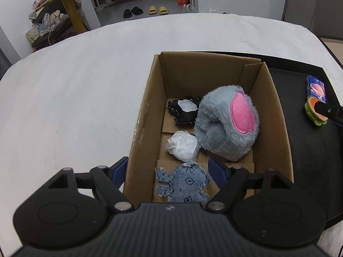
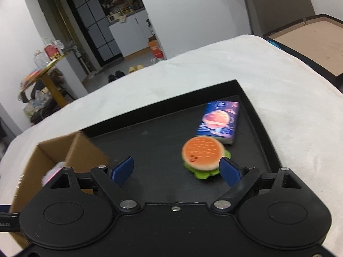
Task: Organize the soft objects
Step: 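Move the right gripper to the burger plush and grasp it, then carry the burger plush into the box and release it with the right gripper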
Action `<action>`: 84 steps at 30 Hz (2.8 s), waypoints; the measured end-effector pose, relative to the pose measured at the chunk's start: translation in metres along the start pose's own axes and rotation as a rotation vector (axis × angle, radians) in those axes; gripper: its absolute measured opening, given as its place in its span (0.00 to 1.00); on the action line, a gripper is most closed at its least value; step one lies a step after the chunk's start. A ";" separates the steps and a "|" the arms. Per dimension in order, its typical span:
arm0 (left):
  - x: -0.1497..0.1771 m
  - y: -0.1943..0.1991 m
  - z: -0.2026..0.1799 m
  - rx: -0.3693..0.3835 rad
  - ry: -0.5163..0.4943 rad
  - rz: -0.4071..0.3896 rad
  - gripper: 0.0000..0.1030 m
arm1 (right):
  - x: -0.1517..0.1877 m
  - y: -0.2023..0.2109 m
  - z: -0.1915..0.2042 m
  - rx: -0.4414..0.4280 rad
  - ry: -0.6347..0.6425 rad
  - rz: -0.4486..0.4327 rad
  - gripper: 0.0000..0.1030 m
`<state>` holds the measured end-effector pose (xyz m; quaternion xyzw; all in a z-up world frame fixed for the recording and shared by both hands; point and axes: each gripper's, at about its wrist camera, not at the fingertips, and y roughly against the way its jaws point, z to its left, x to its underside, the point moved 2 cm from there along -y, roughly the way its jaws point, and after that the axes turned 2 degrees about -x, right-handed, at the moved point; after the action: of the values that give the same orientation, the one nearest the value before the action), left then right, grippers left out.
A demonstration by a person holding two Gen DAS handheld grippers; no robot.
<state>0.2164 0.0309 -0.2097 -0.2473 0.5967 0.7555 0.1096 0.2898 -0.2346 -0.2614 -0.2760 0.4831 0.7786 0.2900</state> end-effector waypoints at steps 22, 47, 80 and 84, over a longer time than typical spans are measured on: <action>0.004 0.005 -0.003 -0.023 0.018 -0.004 0.76 | 0.009 -0.011 -0.008 0.101 0.134 0.005 0.32; 0.006 0.017 0.024 0.016 0.073 -0.030 0.76 | -0.028 0.052 0.064 -0.184 0.128 -0.037 0.32; 0.024 -0.004 0.063 0.173 0.144 -0.008 0.10 | 0.009 0.049 0.164 -0.374 0.386 0.154 0.35; 0.026 -0.005 0.063 0.178 0.127 -0.010 0.10 | 0.017 0.040 0.169 -0.382 0.401 0.197 0.54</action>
<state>0.1815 0.0891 -0.2165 -0.2867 0.6660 0.6818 0.0969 0.2243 -0.0924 -0.1853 -0.4259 0.4000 0.8097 0.0546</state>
